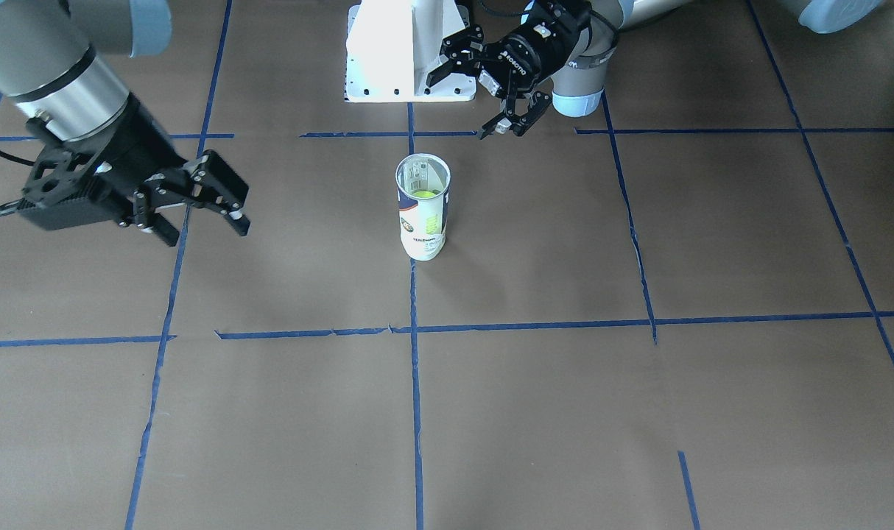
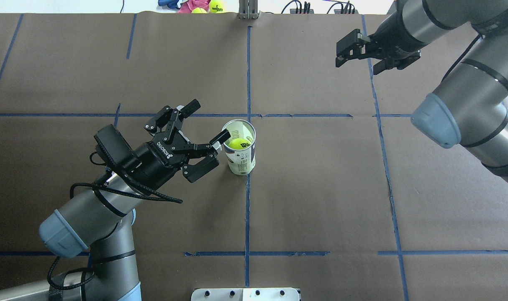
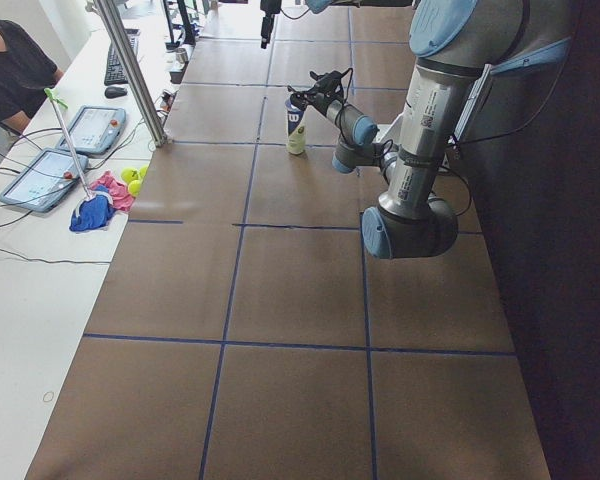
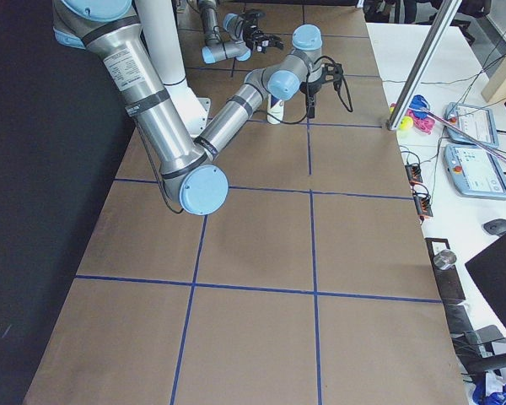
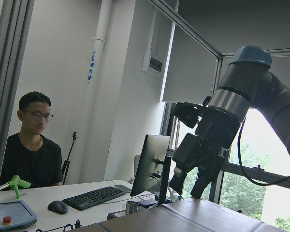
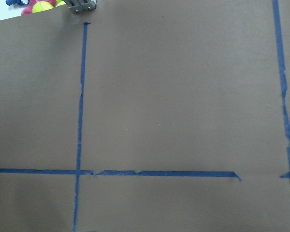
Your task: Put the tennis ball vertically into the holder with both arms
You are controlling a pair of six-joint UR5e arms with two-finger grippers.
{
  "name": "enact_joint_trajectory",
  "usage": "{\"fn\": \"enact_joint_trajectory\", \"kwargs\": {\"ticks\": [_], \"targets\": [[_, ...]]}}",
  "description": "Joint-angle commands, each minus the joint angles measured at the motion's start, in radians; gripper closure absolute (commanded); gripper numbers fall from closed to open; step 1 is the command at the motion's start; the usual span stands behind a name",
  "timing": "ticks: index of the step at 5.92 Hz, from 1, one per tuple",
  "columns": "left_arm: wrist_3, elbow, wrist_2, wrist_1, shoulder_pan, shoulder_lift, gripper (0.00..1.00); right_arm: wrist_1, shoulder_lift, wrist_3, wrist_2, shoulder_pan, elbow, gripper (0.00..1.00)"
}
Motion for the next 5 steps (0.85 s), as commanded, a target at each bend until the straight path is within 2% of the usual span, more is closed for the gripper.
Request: {"fn": "enact_joint_trajectory", "kwargs": {"ticks": [1,2,3,4,5], "targets": [[-0.093,-0.001,0.011,0.113,-0.075,0.006,0.00,0.008,-0.040,-0.191,0.000,0.080,-0.078,0.01],[-0.221,0.007,0.004,0.264,-0.136,0.015,0.02,0.010,-0.042,-0.316,0.000,0.128,-0.159,0.01],[-0.289,0.007,0.002,0.346,-0.149,0.079,0.02,0.011,-0.041,-0.454,0.006,0.181,-0.233,0.01],[-0.341,0.010,-0.048,0.406,-0.208,0.133,0.01,0.013,-0.044,-0.565,0.059,0.258,-0.297,0.01],[-0.352,0.008,-0.226,0.530,-0.323,0.132,0.01,0.013,-0.059,-0.686,0.111,0.322,-0.339,0.01]]}}
